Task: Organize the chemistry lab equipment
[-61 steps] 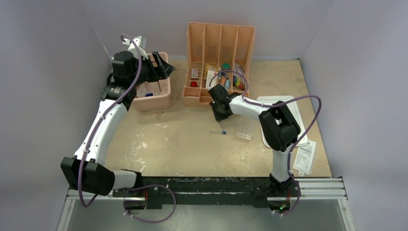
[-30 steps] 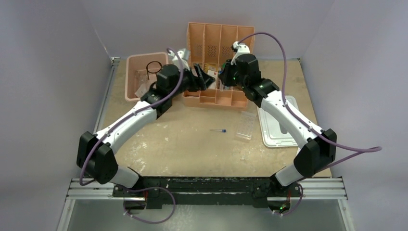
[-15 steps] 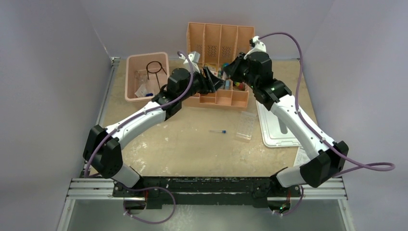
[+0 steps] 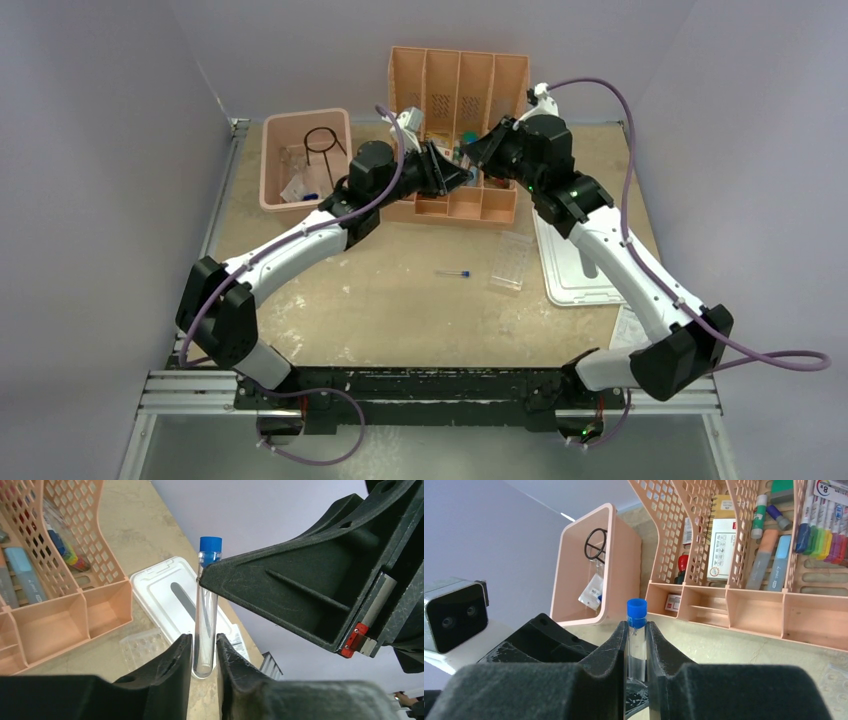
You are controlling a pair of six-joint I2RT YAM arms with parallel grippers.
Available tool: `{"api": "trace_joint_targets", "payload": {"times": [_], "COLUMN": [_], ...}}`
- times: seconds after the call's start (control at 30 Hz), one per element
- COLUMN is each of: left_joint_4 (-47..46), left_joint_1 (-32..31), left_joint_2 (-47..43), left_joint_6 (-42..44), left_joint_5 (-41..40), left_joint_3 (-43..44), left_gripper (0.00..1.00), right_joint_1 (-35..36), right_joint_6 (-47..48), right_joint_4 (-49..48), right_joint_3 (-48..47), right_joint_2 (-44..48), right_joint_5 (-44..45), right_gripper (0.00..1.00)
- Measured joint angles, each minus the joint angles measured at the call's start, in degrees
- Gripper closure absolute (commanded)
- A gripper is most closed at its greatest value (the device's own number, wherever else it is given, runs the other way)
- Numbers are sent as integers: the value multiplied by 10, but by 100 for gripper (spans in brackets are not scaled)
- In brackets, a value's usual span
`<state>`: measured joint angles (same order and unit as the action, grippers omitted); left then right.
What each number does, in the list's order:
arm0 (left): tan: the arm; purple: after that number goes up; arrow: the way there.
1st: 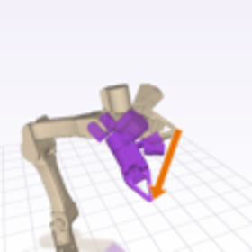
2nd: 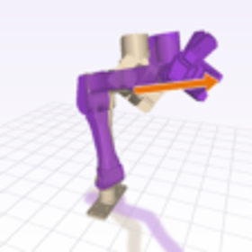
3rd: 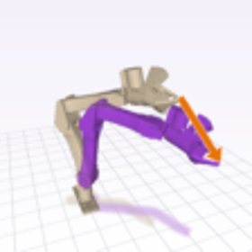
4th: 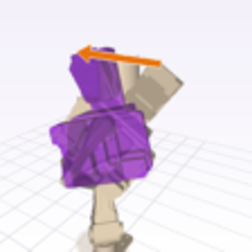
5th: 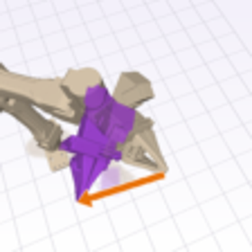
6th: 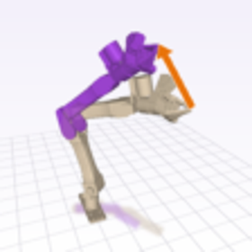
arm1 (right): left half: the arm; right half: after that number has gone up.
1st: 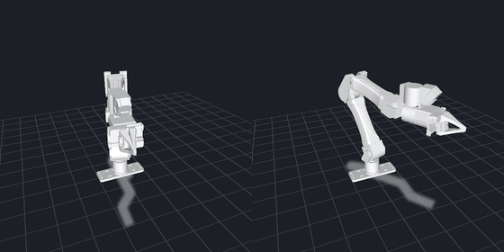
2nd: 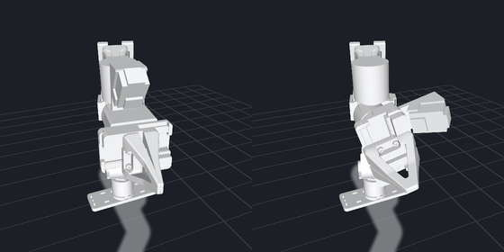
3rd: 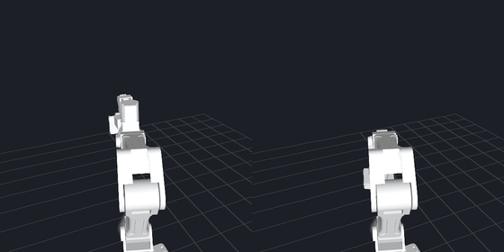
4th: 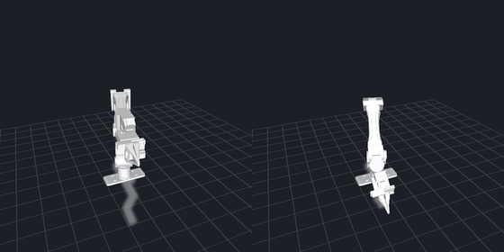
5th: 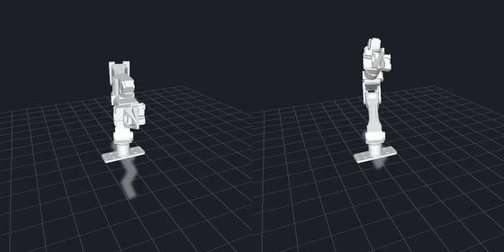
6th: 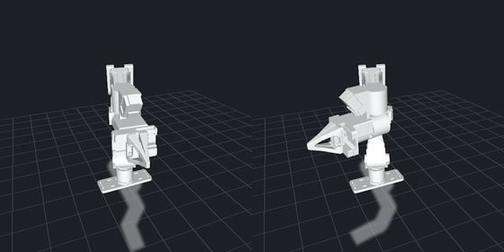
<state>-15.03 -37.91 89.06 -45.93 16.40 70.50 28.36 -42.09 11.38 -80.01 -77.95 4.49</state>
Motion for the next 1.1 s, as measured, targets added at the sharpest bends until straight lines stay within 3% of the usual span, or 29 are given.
{"api": "trace_joint_targets", "payload": {"times": [0.1,0.2,0.3,0.4,0.87,1.1], "left_joint_4": [-3,8,45,80,210,239], "left_joint_1": [0,0,0,0,43,60], "left_joint_2": [1,1,3,7,7,12], "left_joint_6": [3,23,57,94,240,266], "left_joint_5": [11,23,35,52,174,228], "left_joint_3": [0,2,17,35,49,69], "left_gripper": [92,100,100,100,100,100], "right_joint_1": [-1,-2,-4,-9,-88,-101], "right_joint_6": [0,2,7,17,-8,-33], "right_joint_4": [1,11,34,52,167,157], "right_joint_3": [0,0,-9,-18,-44,-40], "right_joint_2": [1,1,-2,-8,-26,-38], "right_joint_5": [-9,-16,-28,-52,-216,-309], "right_gripper": [82,60,47,41,38,37]}}
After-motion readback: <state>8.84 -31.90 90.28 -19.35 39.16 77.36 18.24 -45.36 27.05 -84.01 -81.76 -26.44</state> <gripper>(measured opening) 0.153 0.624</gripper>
